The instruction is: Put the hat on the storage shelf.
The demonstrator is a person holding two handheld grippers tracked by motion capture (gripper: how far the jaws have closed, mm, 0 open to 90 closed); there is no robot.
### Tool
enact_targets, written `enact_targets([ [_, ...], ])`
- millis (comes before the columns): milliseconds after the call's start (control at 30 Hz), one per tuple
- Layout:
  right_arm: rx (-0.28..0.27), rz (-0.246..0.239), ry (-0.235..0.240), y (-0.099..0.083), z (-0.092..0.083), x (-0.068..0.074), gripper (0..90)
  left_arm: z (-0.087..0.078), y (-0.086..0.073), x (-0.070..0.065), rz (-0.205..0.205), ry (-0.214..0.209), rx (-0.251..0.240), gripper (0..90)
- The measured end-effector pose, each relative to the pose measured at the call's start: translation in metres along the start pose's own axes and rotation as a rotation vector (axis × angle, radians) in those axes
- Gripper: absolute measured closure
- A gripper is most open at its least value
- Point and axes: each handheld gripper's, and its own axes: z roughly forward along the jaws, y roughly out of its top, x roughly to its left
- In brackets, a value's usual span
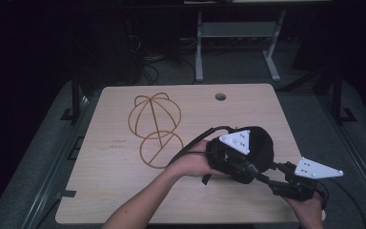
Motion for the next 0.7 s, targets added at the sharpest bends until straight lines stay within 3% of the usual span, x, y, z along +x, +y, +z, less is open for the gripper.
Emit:
enact_targets([
  [100, -0.013, -0.007, 0.015, 0.001, -0.001, 0.0, 61.6, -0.001, 0.001, -0.001, 0.0, -0.008, -0.005, 82.1],
  [167, -0.028, -0.023, 0.023, 0.002, -0.003, 0.001, 75.8, -0.003, 0.001, -0.001, 0.0, -0.009, -0.01, 82.1],
  [267, -0.036, -0.054, 0.017, 0.005, -0.004, 0.005, 85.6, -0.008, 0.0, 0.001, -0.005, 0.0, -0.019, 82.1],
  [533, -0.012, -0.052, -0.01, 0.012, -0.001, 0.009, 88.2, -0.018, -0.007, 0.002, -0.031, 0.042, -0.029, 81.1],
  [700, -0.034, -0.007, 0.006, 0.017, -0.004, 0.006, 88.4, -0.025, -0.007, 0.003, -0.036, 0.092, -0.036, 77.1],
])
